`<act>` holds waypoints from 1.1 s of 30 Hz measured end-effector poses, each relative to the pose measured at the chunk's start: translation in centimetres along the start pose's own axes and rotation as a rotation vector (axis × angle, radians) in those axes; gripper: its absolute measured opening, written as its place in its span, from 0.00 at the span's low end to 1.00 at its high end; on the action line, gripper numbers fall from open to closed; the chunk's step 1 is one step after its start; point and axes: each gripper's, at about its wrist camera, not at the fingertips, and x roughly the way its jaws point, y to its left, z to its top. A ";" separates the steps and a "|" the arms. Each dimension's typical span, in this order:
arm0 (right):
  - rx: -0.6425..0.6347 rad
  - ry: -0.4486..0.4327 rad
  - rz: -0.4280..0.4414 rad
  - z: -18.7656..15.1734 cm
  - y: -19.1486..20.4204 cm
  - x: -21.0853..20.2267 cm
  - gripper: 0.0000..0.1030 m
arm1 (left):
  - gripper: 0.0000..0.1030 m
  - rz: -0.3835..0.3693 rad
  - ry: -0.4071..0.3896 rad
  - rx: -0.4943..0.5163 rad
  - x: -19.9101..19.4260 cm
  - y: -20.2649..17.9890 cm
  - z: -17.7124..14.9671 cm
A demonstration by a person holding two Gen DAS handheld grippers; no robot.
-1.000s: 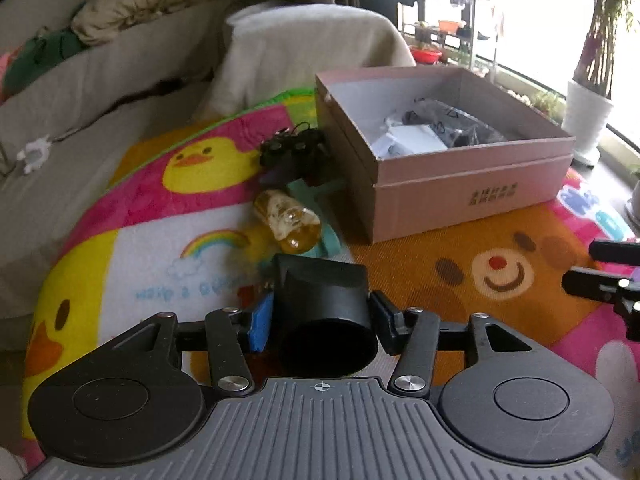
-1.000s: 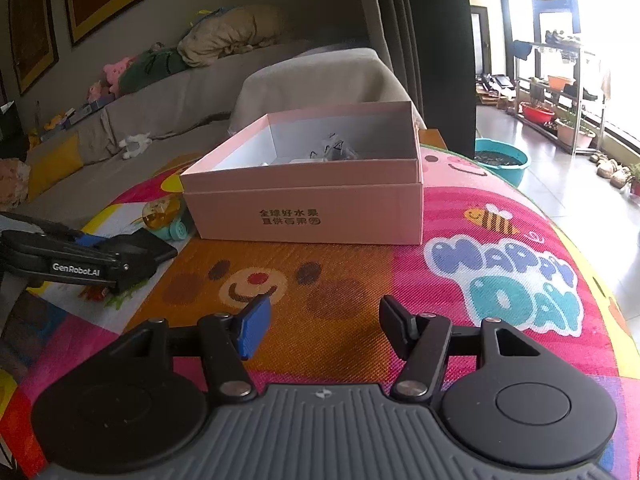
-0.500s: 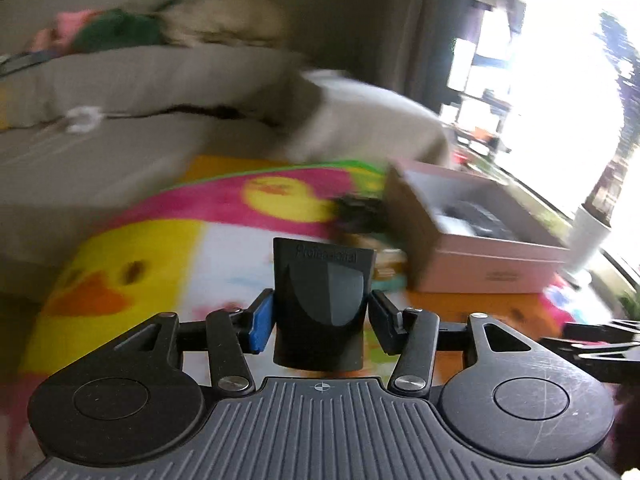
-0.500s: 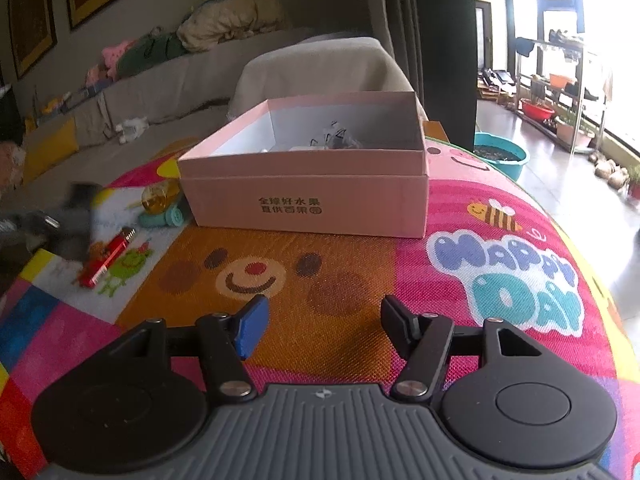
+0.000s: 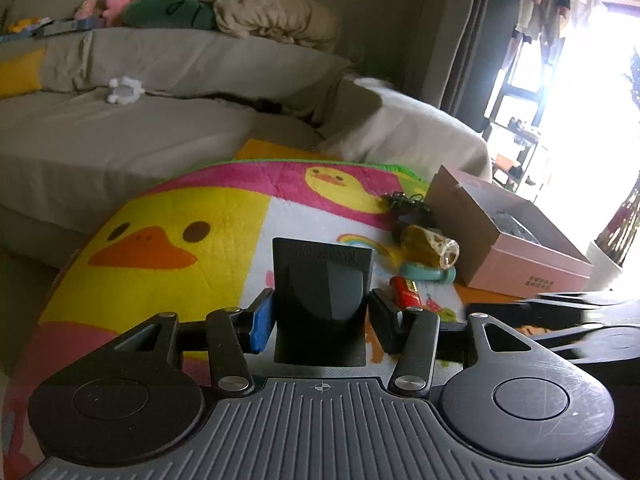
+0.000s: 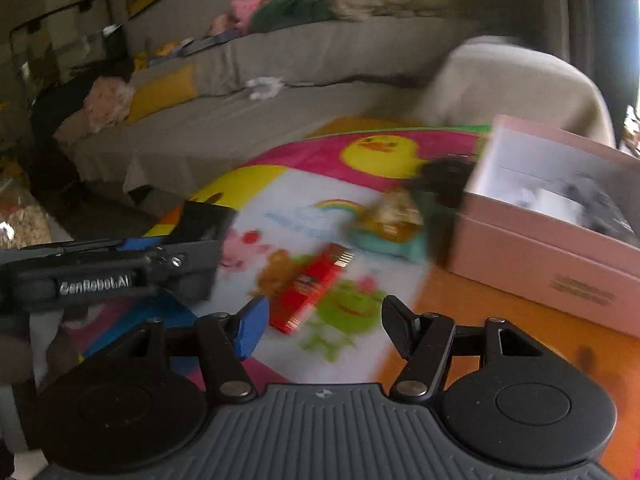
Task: Organize rigid objects
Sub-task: 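Grasp the red lighter with the right gripper, then carry the black cup over the pink box and open the left gripper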
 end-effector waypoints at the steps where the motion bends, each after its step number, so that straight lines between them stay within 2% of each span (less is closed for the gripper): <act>1: -0.012 0.008 0.003 0.2 0.6 0.8 0.61 | 0.54 -0.003 0.001 -0.003 -0.2 0.2 -0.1; 6: -0.029 0.033 -0.020 1.1 1.2 3.6 0.55 | 0.54 -0.014 0.007 -0.012 -0.5 0.4 0.0; 7: -0.037 0.034 -0.029 1.2 1.1 3.8 0.49 | 0.54 -0.013 0.008 -0.010 -0.5 0.3 0.0; 8: -0.049 0.037 -0.038 1.4 1.2 3.9 0.38 | 0.54 -0.011 0.009 -0.008 -0.5 0.3 0.0; 11: -0.119 0.050 -0.058 1.1 1.5 3.5 0.26 | 0.54 -0.015 0.018 -0.001 -0.7 0.0 0.1; 13: -0.140 0.060 -0.044 0.6 1.6 2.4 0.22 | 0.54 -0.031 0.031 0.004 -0.8 -0.3 0.1; 20: -0.086 0.018 -0.034 -1.7 -1.4 -4.3 0.22 | 0.54 -0.187 0.126 0.133 -1.3 -4.5 -0.6; 27: 0.027 -0.047 -0.158 -4.1 -6.2 -11.4 0.22 | 0.53 -0.370 0.240 0.257 -1.4 -10.2 -1.1; 30: 0.077 -0.073 -0.220 -5.3 -8.0 -13.9 0.22 | 0.53 -0.401 0.236 0.324 -1.2 -13.0 0.2; 33: 0.106 -0.124 -0.262 -6.5 -9.1 -16.2 0.22 | 0.54 -0.400 0.171 0.388 -0.6 -15.8 2.9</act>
